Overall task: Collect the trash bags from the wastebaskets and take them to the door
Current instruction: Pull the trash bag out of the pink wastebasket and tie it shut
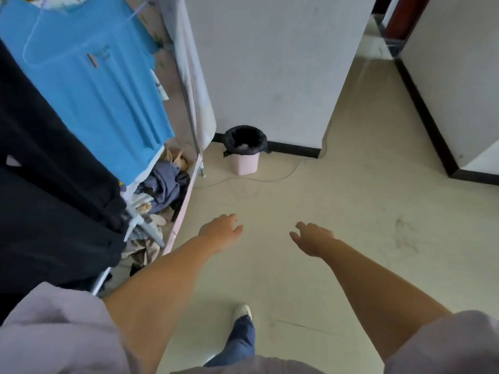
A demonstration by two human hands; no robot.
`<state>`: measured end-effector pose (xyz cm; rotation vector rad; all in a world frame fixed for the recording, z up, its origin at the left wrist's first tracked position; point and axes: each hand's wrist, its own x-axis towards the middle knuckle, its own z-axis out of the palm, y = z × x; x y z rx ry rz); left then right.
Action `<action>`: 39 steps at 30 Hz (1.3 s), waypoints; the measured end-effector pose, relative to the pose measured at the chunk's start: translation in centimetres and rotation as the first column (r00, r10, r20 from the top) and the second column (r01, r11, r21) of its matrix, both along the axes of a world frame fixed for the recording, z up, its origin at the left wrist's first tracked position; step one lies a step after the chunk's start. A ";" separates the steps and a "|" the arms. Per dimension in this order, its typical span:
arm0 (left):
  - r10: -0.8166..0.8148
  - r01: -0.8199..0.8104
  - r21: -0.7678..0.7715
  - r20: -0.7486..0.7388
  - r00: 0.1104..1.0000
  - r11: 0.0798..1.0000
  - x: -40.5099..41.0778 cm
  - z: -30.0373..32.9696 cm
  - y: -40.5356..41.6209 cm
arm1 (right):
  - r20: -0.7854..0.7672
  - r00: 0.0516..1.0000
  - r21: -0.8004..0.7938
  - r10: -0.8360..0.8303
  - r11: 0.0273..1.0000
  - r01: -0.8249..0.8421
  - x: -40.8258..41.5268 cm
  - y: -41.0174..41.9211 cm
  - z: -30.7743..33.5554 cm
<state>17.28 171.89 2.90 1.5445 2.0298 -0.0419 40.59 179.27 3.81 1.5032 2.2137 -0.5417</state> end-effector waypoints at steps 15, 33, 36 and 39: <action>0.120 -0.120 -0.056 -0.005 0.993 0.991 -6.5 -1.2 28.0 | 0.018 0.999 -0.072 0.042 0.997 -0.041 -6.5 29.3 -1.8; 0.374 -0.354 -0.169 0.101 0.922 0.920 -15.1 -7.8 49.0 | 0.010 0.991 -0.208 0.132 0.970 -0.127 -17.8 54.8 -8.7; 0.416 -0.393 -0.190 0.104 0.903 0.900 -16.3 -10.1 51.5 | -0.002 0.994 -0.237 0.111 0.965 -0.108 -19.1 57.4 -10.8; 0.496 -0.467 -0.201 0.131 0.858 0.861 -16.9 -13.1 54.8 | -0.005 0.997 -0.267 0.083 0.960 -0.081 -20.2 60.6 -14.0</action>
